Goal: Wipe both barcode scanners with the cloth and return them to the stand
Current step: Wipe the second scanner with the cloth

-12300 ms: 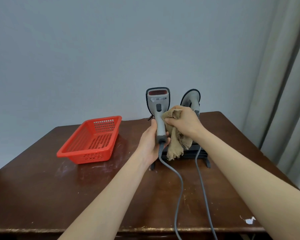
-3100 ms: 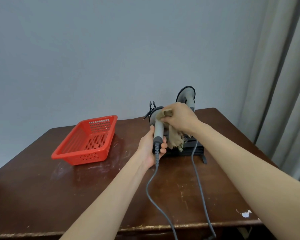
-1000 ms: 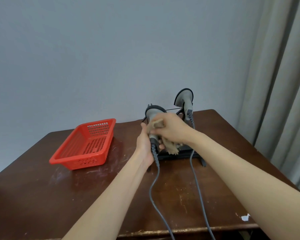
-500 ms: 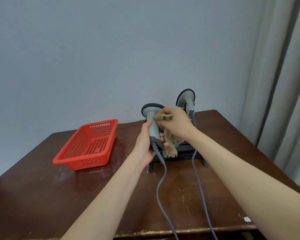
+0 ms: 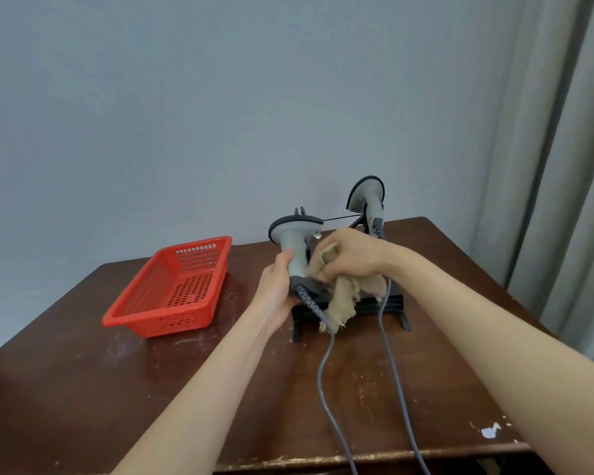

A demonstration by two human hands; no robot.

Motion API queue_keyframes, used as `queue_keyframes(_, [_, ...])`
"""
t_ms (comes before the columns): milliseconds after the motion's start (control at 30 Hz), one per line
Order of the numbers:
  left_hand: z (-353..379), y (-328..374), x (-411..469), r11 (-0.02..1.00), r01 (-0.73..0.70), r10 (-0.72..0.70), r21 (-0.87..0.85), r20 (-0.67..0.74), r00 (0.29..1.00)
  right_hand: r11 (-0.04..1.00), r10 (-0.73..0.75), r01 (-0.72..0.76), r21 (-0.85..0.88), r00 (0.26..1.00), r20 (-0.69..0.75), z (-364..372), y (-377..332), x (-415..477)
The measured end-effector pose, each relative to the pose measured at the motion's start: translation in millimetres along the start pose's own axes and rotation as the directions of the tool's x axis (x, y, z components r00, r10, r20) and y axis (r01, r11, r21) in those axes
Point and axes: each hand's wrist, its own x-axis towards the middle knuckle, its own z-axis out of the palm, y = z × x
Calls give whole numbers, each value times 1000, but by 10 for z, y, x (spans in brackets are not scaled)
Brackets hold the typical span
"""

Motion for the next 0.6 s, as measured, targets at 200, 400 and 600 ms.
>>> queue_keyframes(200, [-131, 81, -5, 973, 96, -81, -209, 82, 993, 985, 75, -34, 167, 966, -247, 54, 145, 11])
queue_keyframes(400, [-101, 62, -16, 950, 115, -107, -289, 44, 993, 982, 155, -85, 168, 868, -472, 52, 105, 29])
queue_keyframes(600, [-83, -68, -16, 961, 129, -113, -245, 79, 990, 974, 201, -94, 204, 769, -607, 9, 149, 41])
